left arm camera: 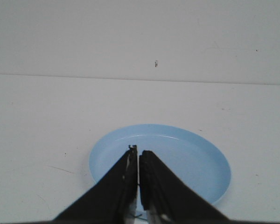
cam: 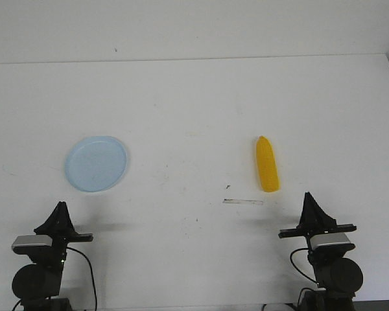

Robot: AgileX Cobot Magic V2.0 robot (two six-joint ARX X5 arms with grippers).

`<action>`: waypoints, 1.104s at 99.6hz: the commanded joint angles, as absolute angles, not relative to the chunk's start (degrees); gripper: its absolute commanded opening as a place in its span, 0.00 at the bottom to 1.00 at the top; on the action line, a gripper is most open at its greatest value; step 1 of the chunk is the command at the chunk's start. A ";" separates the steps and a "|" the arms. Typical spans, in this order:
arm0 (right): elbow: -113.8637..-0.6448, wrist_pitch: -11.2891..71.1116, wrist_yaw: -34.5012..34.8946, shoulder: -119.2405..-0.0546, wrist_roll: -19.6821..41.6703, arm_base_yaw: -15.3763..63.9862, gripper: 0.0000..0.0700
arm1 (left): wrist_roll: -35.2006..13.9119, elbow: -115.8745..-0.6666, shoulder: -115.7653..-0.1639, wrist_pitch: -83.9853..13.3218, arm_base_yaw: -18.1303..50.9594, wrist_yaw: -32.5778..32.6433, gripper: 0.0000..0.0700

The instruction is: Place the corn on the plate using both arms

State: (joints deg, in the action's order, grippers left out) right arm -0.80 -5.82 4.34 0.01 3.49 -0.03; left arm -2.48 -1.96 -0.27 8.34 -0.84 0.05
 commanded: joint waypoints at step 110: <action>-0.73 -6.42 4.34 -0.08 4.43 0.05 0.02 | -3.86 -23.35 -25.28 9.02 -0.78 3.62 0.00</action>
State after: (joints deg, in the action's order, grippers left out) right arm -0.80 -5.82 4.34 0.01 3.49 -0.03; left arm -6.04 -20.10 -20.40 10.09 -0.84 3.49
